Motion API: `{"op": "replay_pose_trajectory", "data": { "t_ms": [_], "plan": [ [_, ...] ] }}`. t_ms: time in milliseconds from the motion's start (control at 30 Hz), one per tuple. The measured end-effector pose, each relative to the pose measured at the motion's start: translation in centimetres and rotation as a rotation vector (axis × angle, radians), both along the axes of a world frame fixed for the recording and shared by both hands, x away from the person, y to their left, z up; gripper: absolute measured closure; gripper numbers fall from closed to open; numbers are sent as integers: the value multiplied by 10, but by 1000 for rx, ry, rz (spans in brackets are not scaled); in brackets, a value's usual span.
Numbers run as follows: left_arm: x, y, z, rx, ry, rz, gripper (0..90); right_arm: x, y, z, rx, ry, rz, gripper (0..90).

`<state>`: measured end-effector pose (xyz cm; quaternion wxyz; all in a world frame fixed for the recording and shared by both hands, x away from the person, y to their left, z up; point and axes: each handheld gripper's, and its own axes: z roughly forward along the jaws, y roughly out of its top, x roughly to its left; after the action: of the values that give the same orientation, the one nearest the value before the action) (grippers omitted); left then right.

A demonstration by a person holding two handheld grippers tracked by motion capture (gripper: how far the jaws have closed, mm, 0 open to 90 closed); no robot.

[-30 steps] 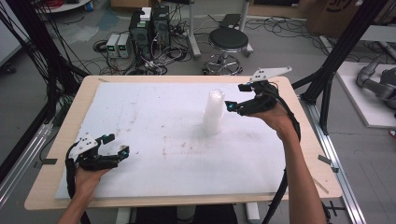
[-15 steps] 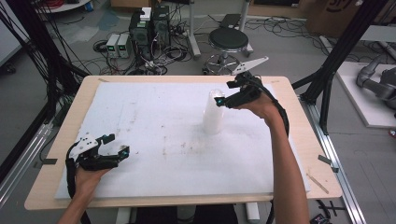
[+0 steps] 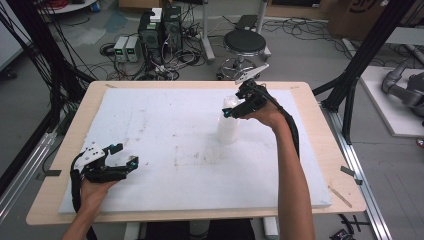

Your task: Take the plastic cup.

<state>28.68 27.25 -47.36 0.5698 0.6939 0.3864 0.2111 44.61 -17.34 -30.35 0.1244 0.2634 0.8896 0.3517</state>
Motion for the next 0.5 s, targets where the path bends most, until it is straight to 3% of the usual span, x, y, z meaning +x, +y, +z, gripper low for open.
{"op": "replay_pose_trajectory", "data": {
  "t_ms": [267, 333, 500],
  "plan": [
    [0, 0, 0, -1, 1, 3, 138, 5, 10, -9, -42, 41, -17, 168],
    [0, 0, 0, 0, 1, 3, 138, 6, 10, -11, -46, 42, -12, 243],
    [0, 0, 0, -1, 2, 4, 138, 6, 10, -13, -36, 59, -31, 251]
  ]
}}
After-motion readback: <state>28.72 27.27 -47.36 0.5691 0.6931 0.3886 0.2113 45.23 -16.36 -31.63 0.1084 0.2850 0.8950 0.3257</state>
